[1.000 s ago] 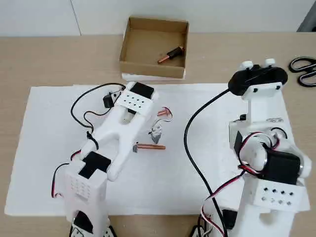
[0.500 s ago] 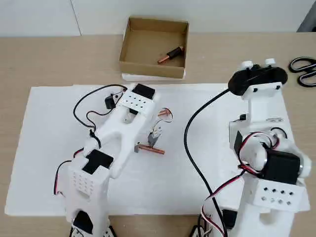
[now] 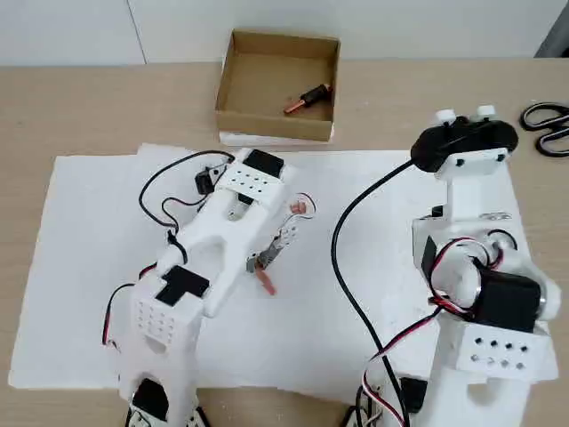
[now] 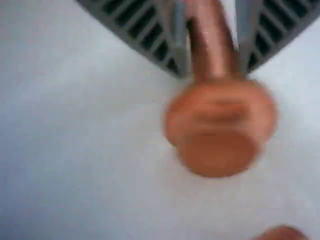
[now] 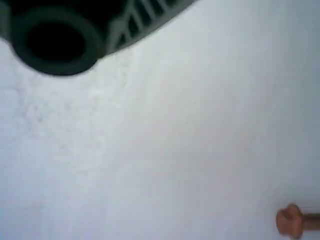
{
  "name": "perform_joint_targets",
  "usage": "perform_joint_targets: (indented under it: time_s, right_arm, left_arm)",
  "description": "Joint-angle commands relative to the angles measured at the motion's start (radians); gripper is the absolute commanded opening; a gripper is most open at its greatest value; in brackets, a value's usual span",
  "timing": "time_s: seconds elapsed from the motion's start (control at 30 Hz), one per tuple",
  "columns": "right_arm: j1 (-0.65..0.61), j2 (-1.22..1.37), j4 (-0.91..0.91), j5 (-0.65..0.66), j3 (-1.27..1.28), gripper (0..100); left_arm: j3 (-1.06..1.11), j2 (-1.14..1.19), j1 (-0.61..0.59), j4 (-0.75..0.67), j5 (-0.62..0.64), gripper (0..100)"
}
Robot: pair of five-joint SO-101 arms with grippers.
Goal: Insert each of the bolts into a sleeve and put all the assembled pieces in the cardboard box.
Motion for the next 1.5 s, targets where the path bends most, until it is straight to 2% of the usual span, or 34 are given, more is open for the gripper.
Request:
perform_joint_targets:
  time_s: [0.0, 0.27, 0.43, 0.57, 0.73, 0.9, 0.97, 1.1, 1.33, 1.47]
  right_arm:
    - [0.005, -0.016, -0.015, 0.005, -0.006, 0.4]
    - [0.002, -0.016, -0.015, 0.005, -0.006, 0.4]
    - [0.002, -0.016, -0.015, 0.005, -0.006, 0.4]
    - [0.002, -0.016, -0.015, 0.005, -0.006, 0.4]
    - [0.002, -0.016, -0.016, 0.005, -0.006, 0.4]
    - [0.005, -0.016, -0.015, 0.005, -0.006, 0.4]
    - [0.005, -0.016, -0.015, 0.005, -0.006, 0.4]
    - [0.002, -0.016, -0.022, 0.005, -0.006, 0.4]
    - [0.001, -0.016, -0.024, 0.003, -0.006, 0.4]
    - [0.001, -0.016, -0.024, 0.003, -0.006, 0.4]
  left_arm:
    - [0.001, 0.003, -0.003, 0.026, -0.017, 1]
    - [-0.071, 0.002, 0.002, 0.058, -0.089, 1]
    - [-0.128, -0.049, 0.038, 0.058, -0.189, 1]
    - [-0.131, -0.137, 0.094, 0.057, -0.325, 1]
    - [-0.124, -0.207, 0.08, 0.057, -0.582, 1]
    - [-0.058, -0.212, -0.031, 0.057, -1.057, 1]
    - [0.01, -0.195, -0.071, 0.057, -1.194, 1]
    - [0.105, -0.17, -0.092, 0.041, -1.211, 1]
    - [0.105, -0.17, 0.031, 0.003, -1.211, 1]
    - [0.105, -0.17, 0.043, -0.009, -1.226, 1]
